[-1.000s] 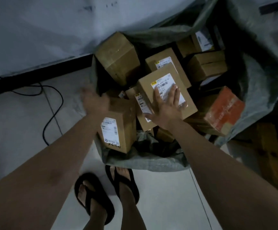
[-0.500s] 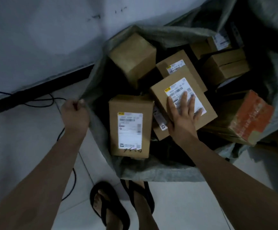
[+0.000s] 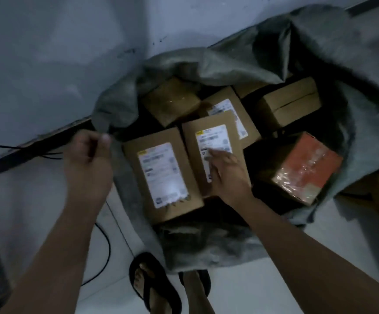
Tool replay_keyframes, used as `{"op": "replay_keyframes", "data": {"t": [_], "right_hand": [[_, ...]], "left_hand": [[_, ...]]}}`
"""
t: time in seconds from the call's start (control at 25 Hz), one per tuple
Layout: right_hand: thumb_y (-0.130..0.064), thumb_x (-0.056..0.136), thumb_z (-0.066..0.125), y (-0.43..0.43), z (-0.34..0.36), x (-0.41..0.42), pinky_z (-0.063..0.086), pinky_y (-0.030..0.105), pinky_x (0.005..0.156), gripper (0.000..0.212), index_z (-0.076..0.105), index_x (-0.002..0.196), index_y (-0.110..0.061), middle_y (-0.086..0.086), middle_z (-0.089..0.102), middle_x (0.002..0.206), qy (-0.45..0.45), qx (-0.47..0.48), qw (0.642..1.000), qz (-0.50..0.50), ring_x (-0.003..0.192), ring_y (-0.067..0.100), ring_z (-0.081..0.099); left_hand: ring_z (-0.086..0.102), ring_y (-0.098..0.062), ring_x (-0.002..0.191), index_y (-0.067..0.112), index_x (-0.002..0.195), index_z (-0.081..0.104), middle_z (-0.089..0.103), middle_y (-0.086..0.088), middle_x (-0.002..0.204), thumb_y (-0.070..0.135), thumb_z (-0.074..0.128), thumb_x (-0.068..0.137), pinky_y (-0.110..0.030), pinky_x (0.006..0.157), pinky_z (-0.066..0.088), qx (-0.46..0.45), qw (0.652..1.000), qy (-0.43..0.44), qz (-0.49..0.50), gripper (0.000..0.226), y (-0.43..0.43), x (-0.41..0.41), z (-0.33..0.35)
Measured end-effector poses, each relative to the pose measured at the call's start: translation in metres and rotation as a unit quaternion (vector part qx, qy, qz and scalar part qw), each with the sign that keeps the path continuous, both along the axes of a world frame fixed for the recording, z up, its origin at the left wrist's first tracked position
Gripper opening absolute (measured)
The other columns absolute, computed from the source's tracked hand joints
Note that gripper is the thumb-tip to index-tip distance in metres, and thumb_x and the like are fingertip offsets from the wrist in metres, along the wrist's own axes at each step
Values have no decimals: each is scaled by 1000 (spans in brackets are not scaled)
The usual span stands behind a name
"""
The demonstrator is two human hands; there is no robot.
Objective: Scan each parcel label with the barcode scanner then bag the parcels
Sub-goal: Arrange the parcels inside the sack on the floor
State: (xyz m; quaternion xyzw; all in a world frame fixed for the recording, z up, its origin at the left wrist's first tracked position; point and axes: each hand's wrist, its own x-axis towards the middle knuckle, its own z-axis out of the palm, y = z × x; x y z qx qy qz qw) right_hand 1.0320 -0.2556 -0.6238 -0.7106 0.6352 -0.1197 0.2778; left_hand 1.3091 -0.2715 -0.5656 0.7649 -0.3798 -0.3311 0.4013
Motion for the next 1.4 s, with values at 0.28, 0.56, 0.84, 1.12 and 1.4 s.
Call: {"op": "replay_keyframes", "data": {"t": [0.28,0.56,0.84,1.12,1.4], "right_hand": [[-58,90,31,-3,11,78,-2,57,114,69,9,151,-34,11,-7,161,134,115,953,246,148,31,-8],[-57,92,40,-8,-9,69,-11,67,107,77,-10,148,-42,3,-30,155,219,291,893,265,143,30,-27],[-50,91,43,17,17,2,-7,62,111,71,4,150,-40,6,-21,159,244,161,949,117,145,32,-22],[-32,95,45,-1,13,0,-8,63,112,76,-8,150,-35,2,-22,159,232,194,922,242,144,28,-25],[-25,98,39,24,80,-24,11,46,119,65,4,152,-33,2,-17,160,215,223,940,146,147,25,-15]], "left_hand": [[47,6,53,18,76,49,48,5,67,11,47,97,-9,53,35,43,998,-13,-32,22,-9,-17,15],[58,-1,65,27,69,59,62,3,70,31,57,86,-19,64,50,-67,991,-9,120,18,21,23,62],[54,4,62,27,75,53,54,6,68,35,50,94,-14,61,42,-49,990,-133,-7,20,11,2,76],[55,-26,67,1,89,58,60,-11,73,15,57,92,-30,60,37,80,941,-220,-246,14,35,-70,15],[55,-26,76,2,110,53,50,-2,71,12,60,88,-26,65,35,194,959,-173,-114,25,54,-40,60]]}}
